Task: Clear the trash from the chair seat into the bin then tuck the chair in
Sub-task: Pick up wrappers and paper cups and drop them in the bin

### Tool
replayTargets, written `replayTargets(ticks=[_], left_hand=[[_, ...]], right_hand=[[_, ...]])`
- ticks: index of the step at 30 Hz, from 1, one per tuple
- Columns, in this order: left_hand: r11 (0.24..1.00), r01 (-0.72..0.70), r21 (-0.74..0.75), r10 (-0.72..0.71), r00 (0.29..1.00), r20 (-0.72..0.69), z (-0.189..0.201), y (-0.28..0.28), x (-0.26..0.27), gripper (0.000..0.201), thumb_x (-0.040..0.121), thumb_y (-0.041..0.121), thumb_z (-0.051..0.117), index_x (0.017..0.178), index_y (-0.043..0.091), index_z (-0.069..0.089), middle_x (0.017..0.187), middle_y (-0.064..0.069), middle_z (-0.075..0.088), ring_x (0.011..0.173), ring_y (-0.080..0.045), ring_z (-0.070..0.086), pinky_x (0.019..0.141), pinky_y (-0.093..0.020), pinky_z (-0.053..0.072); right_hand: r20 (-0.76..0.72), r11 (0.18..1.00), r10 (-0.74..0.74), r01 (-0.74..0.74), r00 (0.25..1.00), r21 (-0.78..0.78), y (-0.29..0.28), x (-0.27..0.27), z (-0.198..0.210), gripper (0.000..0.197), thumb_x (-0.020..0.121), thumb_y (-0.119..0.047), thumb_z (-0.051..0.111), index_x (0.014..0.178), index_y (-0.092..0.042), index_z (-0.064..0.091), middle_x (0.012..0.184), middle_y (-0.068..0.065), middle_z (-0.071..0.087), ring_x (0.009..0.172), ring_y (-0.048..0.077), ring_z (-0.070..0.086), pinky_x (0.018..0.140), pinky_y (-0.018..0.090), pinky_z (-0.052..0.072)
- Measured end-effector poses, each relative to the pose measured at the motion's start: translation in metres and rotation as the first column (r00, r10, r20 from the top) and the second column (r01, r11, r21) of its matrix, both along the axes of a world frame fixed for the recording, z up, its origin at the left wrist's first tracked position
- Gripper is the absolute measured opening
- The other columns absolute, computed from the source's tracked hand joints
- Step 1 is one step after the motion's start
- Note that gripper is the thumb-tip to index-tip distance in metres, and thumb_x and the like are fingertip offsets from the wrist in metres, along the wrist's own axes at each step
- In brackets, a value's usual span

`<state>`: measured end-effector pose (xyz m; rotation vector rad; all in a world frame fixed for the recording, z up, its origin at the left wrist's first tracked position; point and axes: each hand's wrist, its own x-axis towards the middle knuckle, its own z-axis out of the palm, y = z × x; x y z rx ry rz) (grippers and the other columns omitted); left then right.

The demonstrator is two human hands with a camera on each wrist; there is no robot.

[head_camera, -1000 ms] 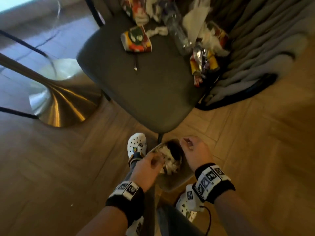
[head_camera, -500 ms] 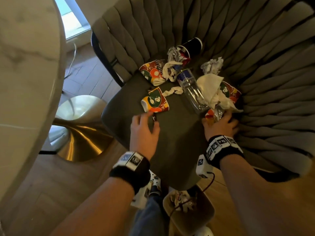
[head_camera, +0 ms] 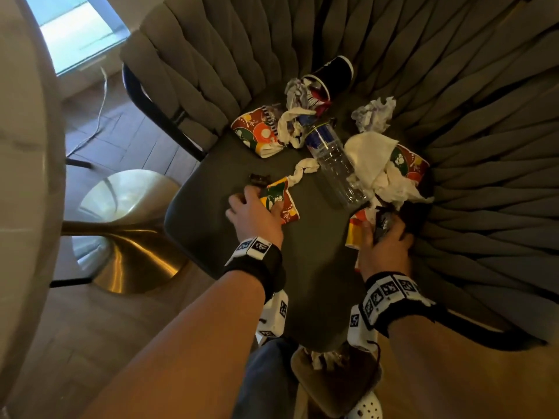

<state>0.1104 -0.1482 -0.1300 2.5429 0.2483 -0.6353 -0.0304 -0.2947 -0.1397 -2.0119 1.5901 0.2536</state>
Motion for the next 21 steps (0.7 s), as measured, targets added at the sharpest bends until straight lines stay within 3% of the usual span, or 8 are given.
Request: replayTargets(ticks=[3,5,7,10,12,14,17,21], left_hand=[[0.992,0.008,-0.124,-0.007,1.0,0.009,0.003,0.008,-0.004,0.048,0.09,0.026,0.071,0.132,0.024,0.048,0.132,-0.004,0.051,0.115,-0.021,0.057,0.092,-0.034,0.05],[0.986,0.002,-0.164,-0.006,1.0,-0.026,0.004,0.011,-0.005,0.05,0.092,0.024,0.07,0.136,0.025,0.046,0.127,-0.003,0.058,0.109,-0.019,0.061,0.092,-0.035,0.053],[0.987,0.004,-0.161,-0.017,0.997,-0.08,0.004,0.011,-0.007,0.054,0.094,0.026,0.067,0.143,0.024,0.045,0.13,-0.003,0.059,0.107,-0.017,0.061,0.088,-0.031,0.054],[0.98,0.008,-0.201,-0.036,0.99,-0.133,0.008,0.014,-0.02,0.055,0.097,0.027,0.063,0.147,0.018,0.042,0.13,-0.002,0.058,0.086,-0.005,0.055,0.067,-0.017,0.045],[0.958,-0.014,-0.285,-0.025,0.991,-0.134,0.015,0.019,-0.04,0.051,0.097,0.029,0.062,0.144,0.018,0.045,0.123,0.002,0.059,0.077,-0.001,0.054,0.064,-0.013,0.042],[0.923,-0.03,-0.383,-0.02,0.992,-0.126,0.023,0.027,-0.066,0.041,0.097,0.033,0.062,0.135,0.021,0.051,0.12,0.006,0.063,0.083,-0.001,0.062,0.069,-0.016,0.05],[0.87,-0.065,-0.489,-0.004,0.99,-0.139,0.038,0.037,-0.115,0.034,0.095,0.036,0.064,0.125,0.023,0.056,0.112,0.006,0.069,0.093,-0.004,0.069,0.083,-0.028,0.06],[0.861,-0.05,-0.507,-0.014,0.992,-0.122,0.056,0.055,-0.198,0.016,0.095,0.037,0.063,0.109,0.03,0.058,0.099,0.009,0.07,0.086,0.0,0.069,0.076,-0.025,0.059]], right_hand=[[0.039,0.997,-0.068,0.067,0.997,0.034,0.007,-0.003,0.009,0.061,0.092,-0.054,0.041,0.142,-0.025,0.02,0.136,0.019,0.04,0.111,0.043,0.053,0.073,0.042,0.044],[0.073,0.994,-0.1,0.096,0.992,0.056,0.011,-0.008,0.014,0.061,0.093,-0.054,0.041,0.142,-0.025,0.022,0.136,0.019,0.042,0.115,0.042,0.052,0.08,0.045,0.046],[0.11,0.99,-0.127,0.119,0.986,0.075,0.016,-0.014,0.019,0.06,0.093,-0.054,0.042,0.142,-0.025,0.022,0.137,0.018,0.042,0.118,0.04,0.05,0.086,0.047,0.046],[0.153,0.987,-0.139,0.125,0.978,0.097,0.021,-0.025,0.03,0.061,0.093,-0.054,0.042,0.143,-0.024,0.023,0.139,0.016,0.043,0.123,0.038,0.048,0.092,0.045,0.043],[0.195,0.989,-0.119,0.099,0.974,0.111,0.024,-0.035,0.037,0.062,0.093,-0.054,0.042,0.143,-0.022,0.024,0.139,0.015,0.044,0.123,0.036,0.048,0.092,0.042,0.042],[0.252,0.992,-0.089,0.062,0.964,0.113,0.029,-0.047,0.044,0.063,0.092,-0.056,0.041,0.143,-0.021,0.027,0.137,0.014,0.046,0.122,0.034,0.05,0.091,0.042,0.042],[0.295,0.992,-0.035,-0.002,0.955,0.123,0.04,-0.074,0.053,0.062,0.091,-0.059,0.04,0.14,-0.023,0.028,0.134,0.011,0.049,0.118,0.032,0.053,0.089,0.042,0.045],[0.261,0.983,0.08,-0.12,0.962,0.141,0.06,-0.134,0.062,0.066,0.089,-0.061,0.038,0.143,-0.024,0.024,0.14,0.008,0.042,0.118,0.031,0.052,0.086,0.039,0.045]])
